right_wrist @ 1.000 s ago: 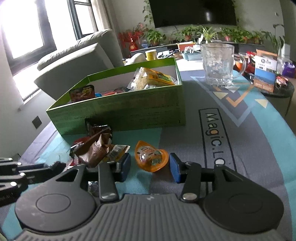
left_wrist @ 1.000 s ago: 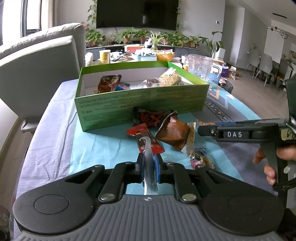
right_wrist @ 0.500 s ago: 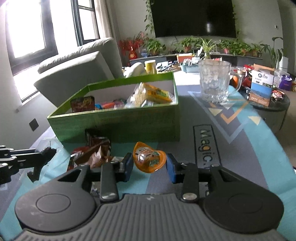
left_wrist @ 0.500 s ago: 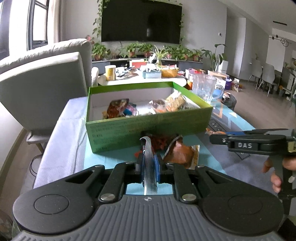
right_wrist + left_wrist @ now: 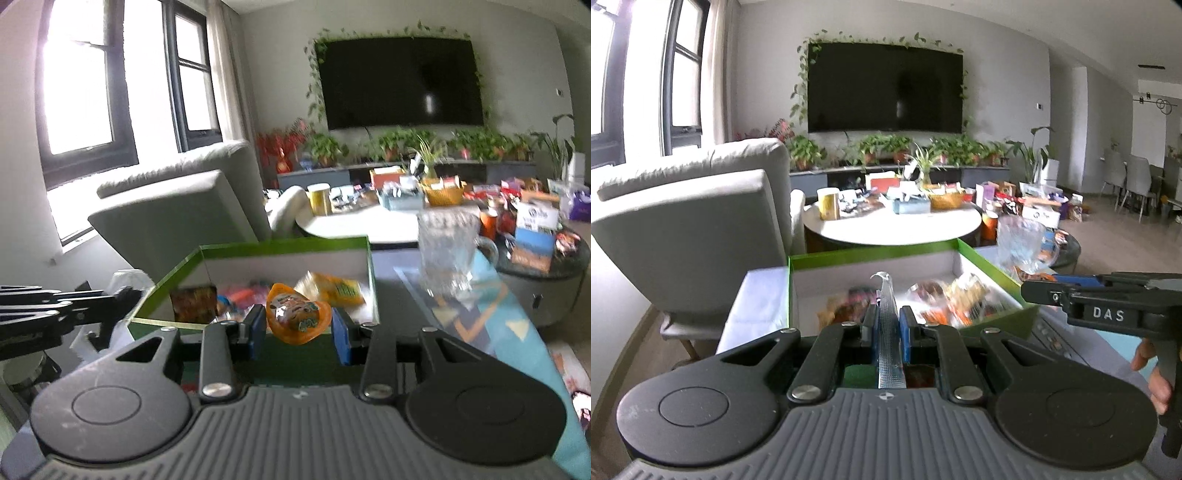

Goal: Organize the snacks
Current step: 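Carry both snacks over the green box and open both tools to release them, then grasp the brown wrapper bag with right tool while left reaches for red bar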

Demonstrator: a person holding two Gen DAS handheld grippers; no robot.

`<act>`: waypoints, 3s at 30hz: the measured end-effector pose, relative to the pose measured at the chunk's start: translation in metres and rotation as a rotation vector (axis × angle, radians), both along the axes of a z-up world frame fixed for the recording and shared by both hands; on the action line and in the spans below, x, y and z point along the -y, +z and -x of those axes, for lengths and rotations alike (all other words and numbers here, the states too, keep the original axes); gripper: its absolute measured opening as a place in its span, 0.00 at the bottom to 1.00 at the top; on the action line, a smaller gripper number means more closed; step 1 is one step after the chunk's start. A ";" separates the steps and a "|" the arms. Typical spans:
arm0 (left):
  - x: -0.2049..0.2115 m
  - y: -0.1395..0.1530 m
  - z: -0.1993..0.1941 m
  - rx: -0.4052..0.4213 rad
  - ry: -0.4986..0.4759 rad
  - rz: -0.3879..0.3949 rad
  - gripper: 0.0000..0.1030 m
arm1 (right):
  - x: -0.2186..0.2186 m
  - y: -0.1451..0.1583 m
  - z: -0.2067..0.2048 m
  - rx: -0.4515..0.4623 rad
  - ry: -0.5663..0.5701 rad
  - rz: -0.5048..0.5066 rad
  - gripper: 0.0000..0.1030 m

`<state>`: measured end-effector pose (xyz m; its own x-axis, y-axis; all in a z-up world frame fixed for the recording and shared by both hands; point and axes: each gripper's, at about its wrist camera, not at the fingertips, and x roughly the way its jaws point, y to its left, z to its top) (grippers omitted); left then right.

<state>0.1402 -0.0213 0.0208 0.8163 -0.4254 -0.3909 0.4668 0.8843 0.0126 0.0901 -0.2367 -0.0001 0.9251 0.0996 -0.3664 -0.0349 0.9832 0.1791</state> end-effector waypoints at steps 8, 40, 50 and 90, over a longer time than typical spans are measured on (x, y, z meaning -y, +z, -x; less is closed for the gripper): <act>0.016 0.013 -0.036 0.048 0.007 -0.008 0.10 | 0.000 0.014 -0.027 0.062 0.022 0.002 0.39; 0.035 -0.030 -0.116 -0.047 0.044 -0.081 0.38 | 0.013 -0.021 -0.096 -0.064 -0.002 -0.016 0.46; 0.019 -0.018 -0.080 -0.001 0.058 -0.061 0.38 | 0.017 -0.015 -0.074 -0.051 -0.032 -0.041 0.54; -0.038 -0.062 -0.007 -0.212 0.151 -0.006 0.39 | -0.062 -0.074 -0.015 -0.255 0.094 0.100 0.65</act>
